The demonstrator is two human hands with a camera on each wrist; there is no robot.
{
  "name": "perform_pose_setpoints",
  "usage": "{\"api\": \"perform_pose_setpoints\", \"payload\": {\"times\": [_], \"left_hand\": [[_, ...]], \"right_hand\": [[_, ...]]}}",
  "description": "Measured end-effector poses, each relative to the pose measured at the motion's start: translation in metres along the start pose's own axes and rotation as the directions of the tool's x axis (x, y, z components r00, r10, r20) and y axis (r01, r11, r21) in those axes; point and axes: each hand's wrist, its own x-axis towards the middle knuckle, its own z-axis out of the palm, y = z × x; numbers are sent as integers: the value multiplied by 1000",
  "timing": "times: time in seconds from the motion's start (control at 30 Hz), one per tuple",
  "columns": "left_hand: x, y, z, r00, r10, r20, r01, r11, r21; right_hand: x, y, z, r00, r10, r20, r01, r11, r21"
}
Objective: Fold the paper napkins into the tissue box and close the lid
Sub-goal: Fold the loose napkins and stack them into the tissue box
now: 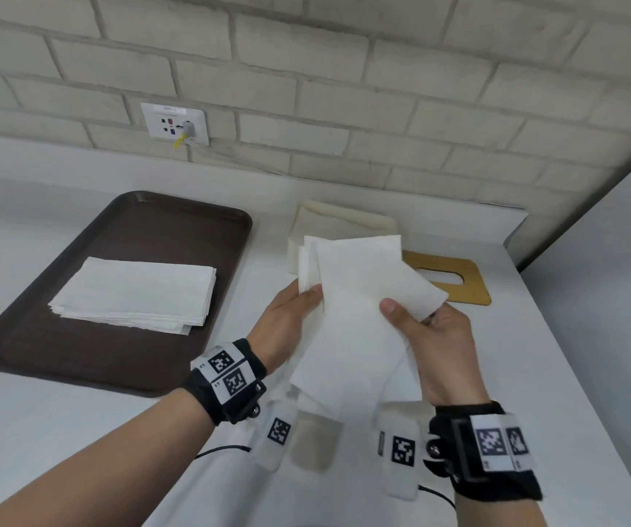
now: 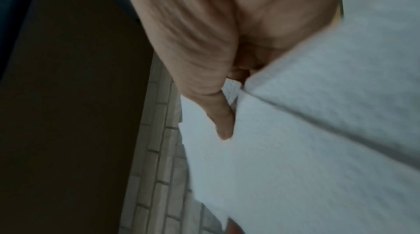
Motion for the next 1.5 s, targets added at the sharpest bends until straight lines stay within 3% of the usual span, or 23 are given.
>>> {"api": "perform_pose_setpoints", "payload": {"times": [0.17, 0.33, 0.43, 0.5, 0.6, 0.7, 0.83, 0.97, 1.1, 1.23, 1.33, 1.43, 1.5], "left_hand": [[-6, -3, 2, 998, -6, 56, 11, 997, -81], [-3, -11, 4, 998, 62, 30, -63, 998, 6], [0, -10, 3, 997, 74, 3, -74, 997, 12], [2, -6, 0, 997, 79, -7, -78, 997, 27], [7, 0, -5, 996, 92, 7, -92, 994, 61], [9, 3, -6, 993, 108, 43, -111, 990, 82], [8, 5, -3, 985, 141, 99, -153, 981, 122], [3, 10, 1, 985, 138, 102, -146, 987, 67], [-4, 8, 2, 990, 86, 109, -79, 995, -68], [-3, -3, 1, 986, 165, 33, -166, 985, 45], [-2, -3, -2, 984, 176, 2, -176, 984, 2], [0, 1, -3, 986, 164, 15, -163, 985, -48], [1, 1, -3, 987, 158, 22, -156, 985, -70]], "right_hand": [[3, 11, 8, 998, -12, -65, 3, 992, -129], [2, 17, 6, 993, -38, -112, 11, 972, -233], [-1, 11, -7, 968, -129, -217, 66, 958, -279], [-7, -5, -21, 952, -183, -246, 130, 967, -219], [-15, -31, -36, 986, -160, -53, 163, 985, 62], [-8, -36, -30, 982, -93, 164, 60, 978, 198], [11, -20, -3, 967, -53, 250, 59, 998, -18], [26, -4, 17, 989, -78, 122, 108, 959, -262], [28, 8, 30, 987, -163, 0, 149, 904, -400], [22, 8, 32, 984, -171, -44, 141, 911, -387], [27, 8, 19, 988, -64, -141, 25, 964, -264], [29, 5, 8, 983, 182, -6, -180, 968, -172], [29, 1, 8, 980, 194, 46, -185, 970, -155]]}}
